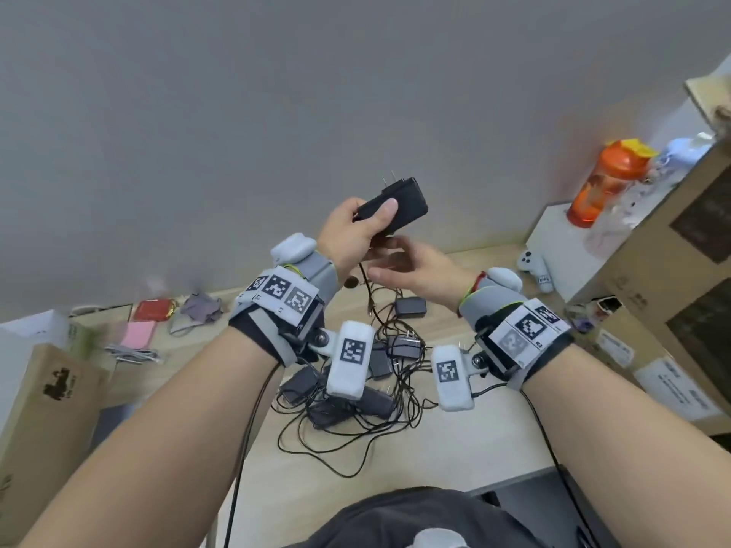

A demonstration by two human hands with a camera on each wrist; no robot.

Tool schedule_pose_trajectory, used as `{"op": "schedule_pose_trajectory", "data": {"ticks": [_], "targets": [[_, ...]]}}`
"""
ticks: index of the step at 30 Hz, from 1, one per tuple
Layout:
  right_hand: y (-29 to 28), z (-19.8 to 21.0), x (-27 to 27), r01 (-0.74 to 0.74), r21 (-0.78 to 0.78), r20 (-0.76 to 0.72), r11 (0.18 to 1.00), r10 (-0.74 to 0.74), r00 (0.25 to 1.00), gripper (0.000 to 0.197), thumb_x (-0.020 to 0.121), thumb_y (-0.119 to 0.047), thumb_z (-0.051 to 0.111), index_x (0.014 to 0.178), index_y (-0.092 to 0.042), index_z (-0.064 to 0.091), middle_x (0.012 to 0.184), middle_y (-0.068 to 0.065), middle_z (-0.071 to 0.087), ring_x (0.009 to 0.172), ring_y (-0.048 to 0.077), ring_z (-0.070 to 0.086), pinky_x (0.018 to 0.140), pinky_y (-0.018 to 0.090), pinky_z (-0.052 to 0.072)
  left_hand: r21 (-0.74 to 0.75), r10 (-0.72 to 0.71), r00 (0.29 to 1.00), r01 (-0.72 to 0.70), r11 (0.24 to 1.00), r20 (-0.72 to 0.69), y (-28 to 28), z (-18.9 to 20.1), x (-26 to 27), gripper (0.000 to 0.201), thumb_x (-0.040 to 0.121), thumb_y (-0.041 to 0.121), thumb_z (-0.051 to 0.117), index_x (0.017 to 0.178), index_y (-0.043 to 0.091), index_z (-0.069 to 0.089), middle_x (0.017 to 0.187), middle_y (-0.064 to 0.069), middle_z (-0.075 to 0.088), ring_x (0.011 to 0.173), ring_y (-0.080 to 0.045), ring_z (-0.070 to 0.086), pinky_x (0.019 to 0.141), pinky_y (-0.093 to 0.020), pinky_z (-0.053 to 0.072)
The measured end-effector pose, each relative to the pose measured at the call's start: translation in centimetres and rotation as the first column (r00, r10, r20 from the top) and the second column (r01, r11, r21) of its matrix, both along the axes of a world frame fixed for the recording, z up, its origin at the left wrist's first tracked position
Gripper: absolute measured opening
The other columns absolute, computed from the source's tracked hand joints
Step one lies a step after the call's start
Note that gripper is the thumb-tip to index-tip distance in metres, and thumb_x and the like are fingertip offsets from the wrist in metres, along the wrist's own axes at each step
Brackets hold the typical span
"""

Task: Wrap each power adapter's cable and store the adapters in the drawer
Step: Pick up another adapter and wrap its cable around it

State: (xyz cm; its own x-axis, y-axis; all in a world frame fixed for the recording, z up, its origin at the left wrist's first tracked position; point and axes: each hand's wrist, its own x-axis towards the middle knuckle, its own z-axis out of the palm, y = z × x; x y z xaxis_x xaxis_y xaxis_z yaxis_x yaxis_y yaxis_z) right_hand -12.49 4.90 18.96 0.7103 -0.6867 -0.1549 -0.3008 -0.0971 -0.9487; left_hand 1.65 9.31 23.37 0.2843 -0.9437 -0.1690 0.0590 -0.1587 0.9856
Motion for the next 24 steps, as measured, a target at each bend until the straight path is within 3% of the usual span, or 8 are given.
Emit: {"op": "schedule_pose_trajectory", "data": {"ticks": [2, 3, 5, 7, 12, 16, 21, 24], "targets": [[0.8, -0.3, 1.0, -0.124, -0.03, -0.097, 0.992, 0.121, 0.988, 0.028, 0.092, -0.038, 0.066, 0.107, -0.014, 0.062, 0.103, 0.001, 0.072, 0.099, 0.015, 0.068, 0.1, 0.037, 0.05, -0.012, -0.003, 1.0, 0.003, 1.0, -0.021, -0.2, 1.0, -0.1, 0.028, 0.096, 0.031, 0.062, 0.105, 0.009, 0.047, 0.094, -0.012, 0.059, 0.072, -0.025, 0.065, 0.066, -0.032, 0.057], [1.2, 0.1, 1.3, -0.146, -0.015, -0.096, 0.989, 0.144, 0.985, 0.026, 0.095, -0.037, 0.061, 0.093, -0.012, 0.063, 0.088, 0.0, 0.073, 0.084, 0.018, 0.069, 0.09, 0.034, 0.054, -0.018, -0.009, 1.0, 0.009, 1.0, 0.006, 0.0, 1.5, 0.0, 0.025, 0.097, 0.03, 0.06, 0.104, 0.01, 0.047, 0.092, -0.01, 0.059, 0.071, -0.024, 0.066, 0.065, -0.031, 0.057], [1.5, 1.1, 1.6, -0.108, -0.014, -0.075, 0.994, 0.107, 0.991, 0.033, 0.1, -0.032, 0.055, 0.073, -0.012, 0.056, 0.056, -0.008, 0.058, 0.052, 0.015, 0.053, 0.058, 0.024, 0.049, -0.013, -0.027, 0.997, 0.028, 1.0, 0.065, 0.3, 2.0, 0.9, 0.019, 0.097, 0.028, 0.06, 0.099, 0.013, 0.048, 0.092, -0.009, 0.058, 0.071, -0.025, 0.067, 0.066, -0.032, 0.058], [0.7, 2.1, 1.2, -0.021, -0.114, -0.099, 0.993, 0.01, 0.995, 0.037, 0.098, -0.038, 0.055, 0.07, -0.015, 0.058, 0.047, -0.01, 0.039, 0.044, 0.012, 0.034, 0.048, 0.024, 0.035, 0.021, -0.045, 0.991, 0.043, 0.999, 0.125, 0.9, 2.2, 2.4, 0.018, 0.096, 0.027, 0.061, 0.099, 0.013, 0.05, 0.095, -0.011, 0.059, 0.072, -0.028, 0.069, 0.07, -0.038, 0.06], [-1.5, 4.7, 0.0, 0.095, -0.112, 0.024, 0.989, -0.093, 0.995, 0.027, 0.09, -0.042, 0.067, 0.096, -0.016, 0.071, 0.054, -0.014, 0.041, 0.05, 0.01, 0.03, 0.051, 0.028, 0.025, 0.102, -0.109, 0.989, 0.099, 0.99, 0.104, 2.6, 3.1, 5.4, 0.023, 0.093, 0.023, 0.066, 0.108, 0.01, 0.055, 0.106, -0.018, 0.062, 0.074, -0.031, 0.072, 0.067, -0.033, 0.062], [-0.9, 6.4, 1.1, 0.047, -0.17, 0.043, 0.984, -0.041, 0.998, 0.026, 0.093, -0.024, 0.066, 0.113, -0.008, 0.069, 0.058, -0.018, 0.061, 0.049, -0.006, 0.052, 0.05, 0.007, 0.037, 0.1, -0.141, 0.99, 0.138, 0.985, 0.024, 3.0, 3.6, 6.1, 0.026, 0.088, 0.013, 0.07, 0.109, 0.005, 0.058, 0.109, -0.019, 0.06, 0.077, -0.027, 0.071, 0.067, -0.03, 0.061], [0.2, 6.9, 2.4, 0.027, -0.181, 0.061, 0.983, -0.017, 0.998, 0.028, 0.094, -0.011, 0.063, 0.116, 0.006, 0.064, 0.043, -0.02, 0.054, 0.041, -0.006, 0.049, 0.047, 0.006, 0.037, 0.174, -0.147, 0.986, 0.132, 0.976, 0.076, 2.7, 3.5, 6.7, 0.057, 0.079, 0.041, 0.078, 0.111, -0.004, 0.063, 0.101, -0.015, 0.067, 0.073, -0.023, 0.07, 0.066, -0.027, 0.059], [0.3, 7.1, 2.8, 0.03, -0.192, 0.05, 0.981, -0.021, 0.999, 0.024, 0.095, -0.01, 0.062, 0.115, 0.003, 0.063, 0.04, -0.022, 0.051, 0.04, -0.007, 0.049, 0.047, 0.005, 0.037, 0.132, -0.09, 0.987, 0.073, 0.989, 0.133, 2.4, 3.1, 6.8, 0.051, 0.077, 0.04, 0.08, 0.106, 0.0, 0.068, 0.089, -0.013, 0.07, 0.062, -0.02, 0.065, 0.055, -0.022, 0.054]]}}
